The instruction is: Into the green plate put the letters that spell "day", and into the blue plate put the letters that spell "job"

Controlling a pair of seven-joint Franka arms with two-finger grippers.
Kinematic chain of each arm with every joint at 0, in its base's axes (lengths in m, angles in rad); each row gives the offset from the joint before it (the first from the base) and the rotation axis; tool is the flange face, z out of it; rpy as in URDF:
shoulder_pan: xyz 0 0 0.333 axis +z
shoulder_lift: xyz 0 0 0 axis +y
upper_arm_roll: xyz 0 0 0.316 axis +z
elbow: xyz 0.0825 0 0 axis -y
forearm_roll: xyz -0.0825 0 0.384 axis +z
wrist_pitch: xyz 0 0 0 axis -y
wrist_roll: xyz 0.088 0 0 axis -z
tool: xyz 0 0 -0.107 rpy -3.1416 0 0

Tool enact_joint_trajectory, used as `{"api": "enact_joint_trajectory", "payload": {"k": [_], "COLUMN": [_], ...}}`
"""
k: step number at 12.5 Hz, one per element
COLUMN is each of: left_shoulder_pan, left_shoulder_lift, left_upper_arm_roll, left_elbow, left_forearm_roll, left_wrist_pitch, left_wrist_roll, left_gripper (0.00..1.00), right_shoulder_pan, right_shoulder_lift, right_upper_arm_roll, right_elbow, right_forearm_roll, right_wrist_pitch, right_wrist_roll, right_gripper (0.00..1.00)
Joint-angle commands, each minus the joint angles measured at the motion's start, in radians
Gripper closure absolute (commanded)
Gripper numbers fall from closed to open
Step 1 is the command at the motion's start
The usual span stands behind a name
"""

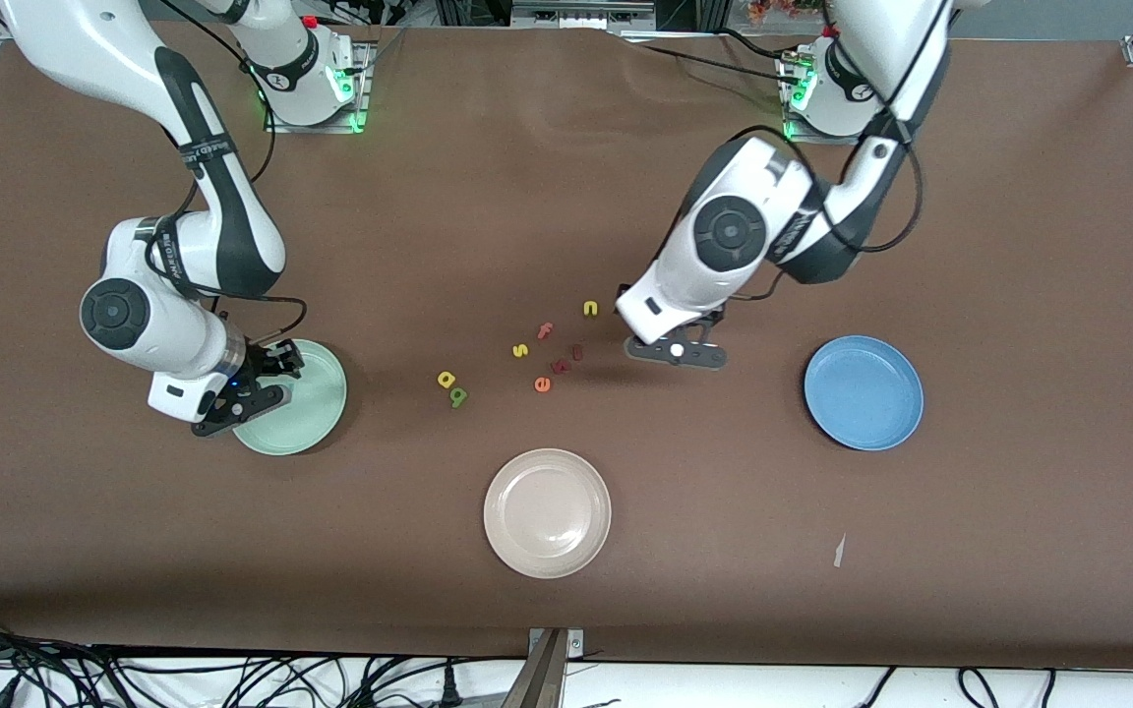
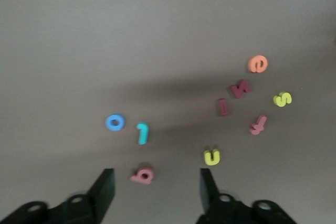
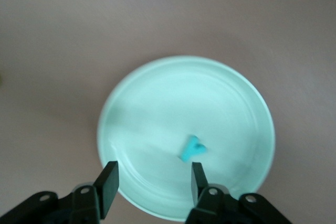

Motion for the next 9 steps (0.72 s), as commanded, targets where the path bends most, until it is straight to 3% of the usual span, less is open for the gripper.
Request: {"api": "enact_joint_trajectory", "payload": {"k": [1,6,9], "left_shoulder_pan": [-0.032,-0.058,-0.068], "left_shoulder_lift": [0.063,0.117,0.144], "left_upper_arm_roll": [0.013,0.016,0.015], "left_elbow": [0.030,-0.001,-0.019], "left_forearm_roll": [0.005,0.045,0.138], "left_wrist_pitch": [0.040,0.062,0.063], "left_wrist_roll": [-0.004,-0.014,-0.057], "left_gripper": [0.59,0.59,0.59], "right_shoulder_pan": [0.078,0.239,0.301], "right_shoulder_lift": [0.032,0.152,0.184], "right_upper_arm_roll": [0.015,0.012,0.012], "right_elbow": [0.053,0.110,0.108], "right_forearm_roll": [0.014,0.030,0.047], "right_wrist_pitch": [-0.003,0.105,0.156], "right_wrist_roll": [0.181,0.528,0.593], "right_gripper": [0.36,0.34,0.33]}}
